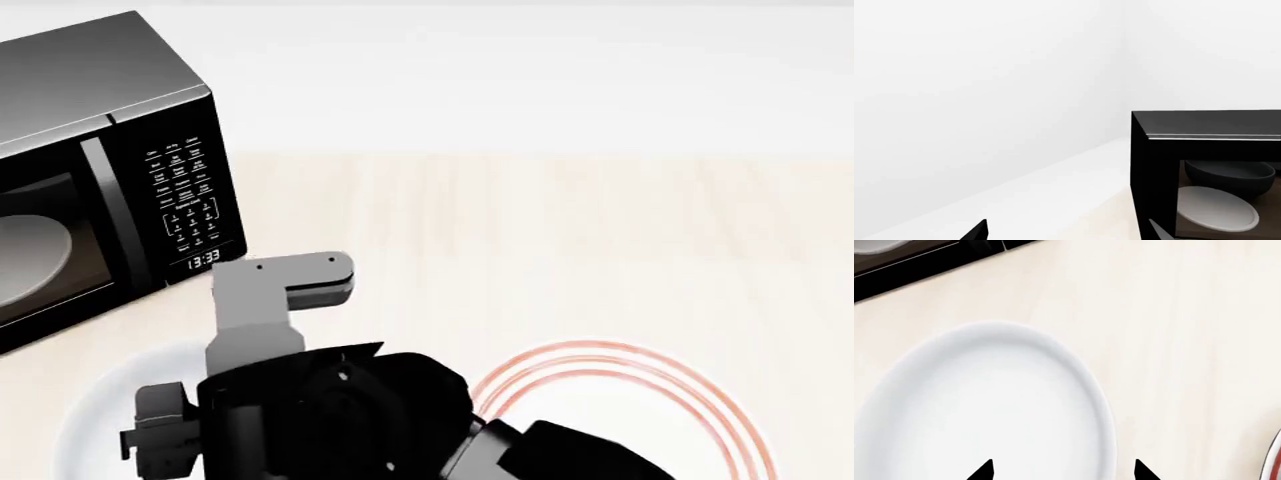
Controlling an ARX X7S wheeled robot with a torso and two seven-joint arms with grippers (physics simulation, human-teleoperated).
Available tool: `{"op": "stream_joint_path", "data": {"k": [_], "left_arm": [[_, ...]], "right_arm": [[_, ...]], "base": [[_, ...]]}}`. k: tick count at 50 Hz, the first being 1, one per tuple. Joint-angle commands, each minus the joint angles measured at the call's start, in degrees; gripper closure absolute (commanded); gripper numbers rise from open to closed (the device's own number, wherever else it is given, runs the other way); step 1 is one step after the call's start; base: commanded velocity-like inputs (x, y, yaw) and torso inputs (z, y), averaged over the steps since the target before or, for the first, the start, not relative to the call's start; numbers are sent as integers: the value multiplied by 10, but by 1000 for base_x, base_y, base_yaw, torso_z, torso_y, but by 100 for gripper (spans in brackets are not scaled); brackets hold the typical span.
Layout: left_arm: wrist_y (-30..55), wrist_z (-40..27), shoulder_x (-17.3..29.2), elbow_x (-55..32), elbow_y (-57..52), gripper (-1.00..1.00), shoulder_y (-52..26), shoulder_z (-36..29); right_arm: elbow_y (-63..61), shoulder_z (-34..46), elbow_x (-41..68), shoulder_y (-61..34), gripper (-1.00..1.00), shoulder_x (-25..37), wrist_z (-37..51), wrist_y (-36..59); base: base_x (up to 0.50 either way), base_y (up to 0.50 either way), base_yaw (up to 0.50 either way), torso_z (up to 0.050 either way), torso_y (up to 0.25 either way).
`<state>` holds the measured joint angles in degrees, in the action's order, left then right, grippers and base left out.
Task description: Put the white bowl to the right of the plate.
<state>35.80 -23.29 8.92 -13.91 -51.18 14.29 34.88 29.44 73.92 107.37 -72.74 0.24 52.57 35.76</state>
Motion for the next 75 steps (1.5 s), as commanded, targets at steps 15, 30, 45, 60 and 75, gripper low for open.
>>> {"op": "stream_joint_path", "data": {"k": [15,30,45,60,75], "left_arm": [[-1,-12,8,-3,2,-100,2,-9],[-5,-16,11,-7,3,-100,5,-10],[-10,-20,12,-11,1,-100,11,-11],[-12,-24,15,-17,1,-100,14,-10],[-16,-28,17,-22,0,-100,18,-9]], "right_arm": [[22,54,19,-5,-100,8,-37,-40],[81,60,49,14,-100,-1,-63,-72],[102,164,123,1,-100,-2,-96,-128],[84,175,101,14,-100,-2,-79,-130],[76,175,87,18,-100,-2,-72,-120]], "base": [[0,0,0,0,0],[0,0,0,0,0],[0,0,0,0,0],[0,0,0,0,0],[0,0,0,0,0]]}}
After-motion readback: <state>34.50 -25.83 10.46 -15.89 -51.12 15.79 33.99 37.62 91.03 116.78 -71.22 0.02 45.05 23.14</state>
